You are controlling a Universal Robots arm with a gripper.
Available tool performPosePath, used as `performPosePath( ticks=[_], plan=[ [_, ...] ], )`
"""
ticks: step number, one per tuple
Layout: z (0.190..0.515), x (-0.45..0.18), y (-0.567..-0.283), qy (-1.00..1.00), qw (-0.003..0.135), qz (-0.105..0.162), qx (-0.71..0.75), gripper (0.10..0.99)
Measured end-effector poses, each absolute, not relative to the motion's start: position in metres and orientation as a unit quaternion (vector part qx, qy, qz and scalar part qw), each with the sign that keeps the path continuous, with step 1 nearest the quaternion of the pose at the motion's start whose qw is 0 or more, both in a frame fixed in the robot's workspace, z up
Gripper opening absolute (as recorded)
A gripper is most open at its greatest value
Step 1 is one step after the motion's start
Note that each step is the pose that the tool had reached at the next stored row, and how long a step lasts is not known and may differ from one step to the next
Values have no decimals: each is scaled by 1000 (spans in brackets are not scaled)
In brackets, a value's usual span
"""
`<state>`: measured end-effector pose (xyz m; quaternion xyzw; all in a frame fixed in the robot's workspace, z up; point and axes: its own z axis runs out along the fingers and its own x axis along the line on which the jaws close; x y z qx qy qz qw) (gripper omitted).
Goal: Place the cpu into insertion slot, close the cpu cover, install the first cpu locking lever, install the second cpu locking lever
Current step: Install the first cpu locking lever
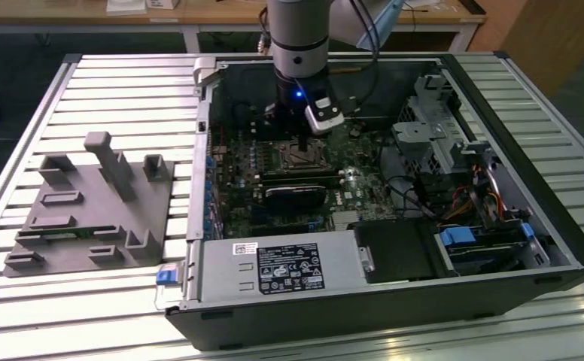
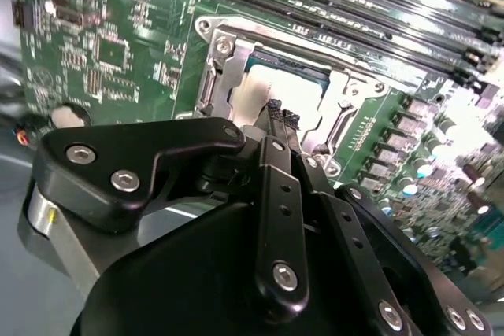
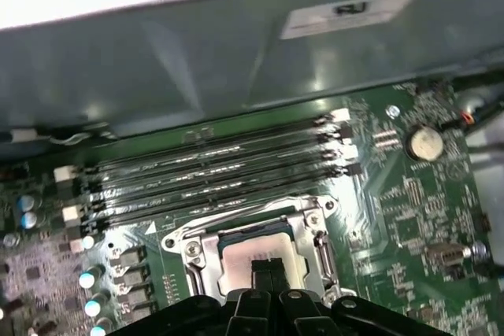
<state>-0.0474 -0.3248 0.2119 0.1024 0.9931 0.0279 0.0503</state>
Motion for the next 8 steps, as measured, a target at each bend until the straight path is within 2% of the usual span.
performPosePath(
  ticks=[8],
  plan=[
    [212,-47,-325,998,48,31,37,106]
  ],
)
